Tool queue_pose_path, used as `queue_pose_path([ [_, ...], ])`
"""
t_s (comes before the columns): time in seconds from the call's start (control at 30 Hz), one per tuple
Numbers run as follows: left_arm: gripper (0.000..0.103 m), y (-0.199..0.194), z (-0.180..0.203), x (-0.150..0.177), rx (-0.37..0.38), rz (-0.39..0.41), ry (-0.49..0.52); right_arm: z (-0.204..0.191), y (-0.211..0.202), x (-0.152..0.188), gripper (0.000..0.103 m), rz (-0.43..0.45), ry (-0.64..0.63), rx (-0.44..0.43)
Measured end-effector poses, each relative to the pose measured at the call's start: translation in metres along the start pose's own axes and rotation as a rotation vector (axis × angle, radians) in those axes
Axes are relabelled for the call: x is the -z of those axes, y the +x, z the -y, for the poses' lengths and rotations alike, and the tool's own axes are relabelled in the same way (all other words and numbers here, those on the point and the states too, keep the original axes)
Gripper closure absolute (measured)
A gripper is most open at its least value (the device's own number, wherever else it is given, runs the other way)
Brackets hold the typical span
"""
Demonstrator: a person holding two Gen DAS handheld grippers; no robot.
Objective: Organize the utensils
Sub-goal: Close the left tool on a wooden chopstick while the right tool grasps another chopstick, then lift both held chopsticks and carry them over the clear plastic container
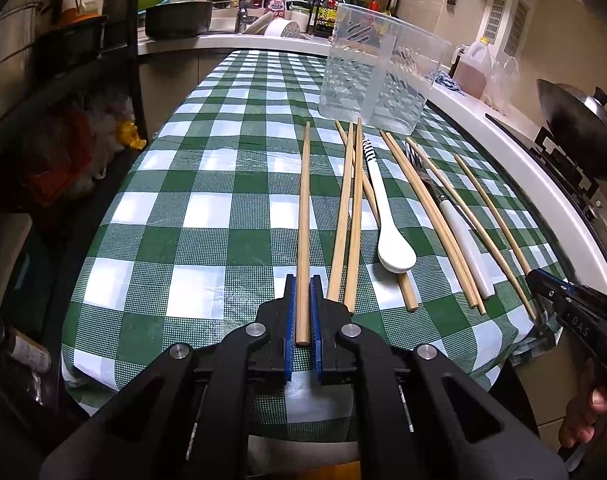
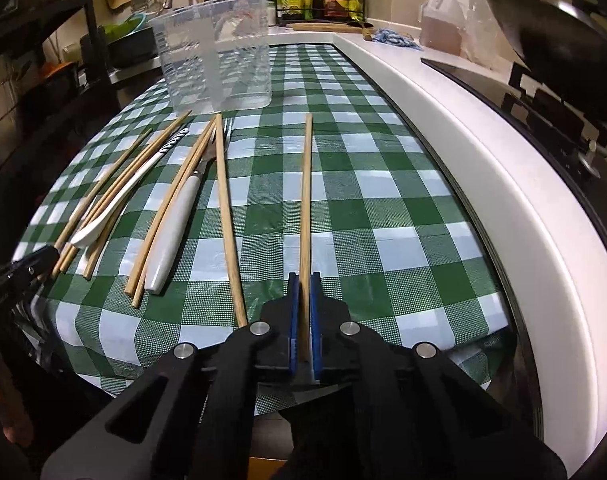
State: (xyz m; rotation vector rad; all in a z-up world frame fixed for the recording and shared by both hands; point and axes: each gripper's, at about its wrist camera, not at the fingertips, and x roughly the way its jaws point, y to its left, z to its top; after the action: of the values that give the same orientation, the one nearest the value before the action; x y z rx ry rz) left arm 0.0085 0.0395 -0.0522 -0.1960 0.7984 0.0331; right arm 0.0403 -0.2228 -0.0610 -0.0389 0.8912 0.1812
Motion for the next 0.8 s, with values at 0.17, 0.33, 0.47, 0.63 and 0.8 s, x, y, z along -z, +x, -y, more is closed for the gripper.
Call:
queue_pose_path([
  [0.17, 0.096, 0.0007, 0.0032, -0.0003, -0.017, 0.003, 0.023, 0.0007, -0.0004, -0.0007, 0.098, -0.009, 0.009, -0.014],
  [0.33, 0.096, 0.0008, 0.0049, -0.0001, -0.028, 0.008, 0.045, -0.0013, -0.0014, 0.0, 0.097, -0.005, 0.003, -0.004],
  [0.47, 0.096, 0.0003, 0.0059, 0.0004, -0.037, 0.01, 0.056, -0.0026, -0.0017, 0.0001, 0.097, -0.002, -0.003, 0.005],
  [0.63, 0.096, -0.0001, 0.0082, 0.0009, -0.048, 0.013, 0.074, -0.0035, -0.0015, -0.0005, 0.098, -0.006, -0.004, 0.001],
  [0.8, 0.096, -0.0006, 0.0087, 0.0009, -0.054, 0.015, 0.084, -0.002, -0.0019, -0.0027, 0.098, -0.015, 0.014, -0.029],
])
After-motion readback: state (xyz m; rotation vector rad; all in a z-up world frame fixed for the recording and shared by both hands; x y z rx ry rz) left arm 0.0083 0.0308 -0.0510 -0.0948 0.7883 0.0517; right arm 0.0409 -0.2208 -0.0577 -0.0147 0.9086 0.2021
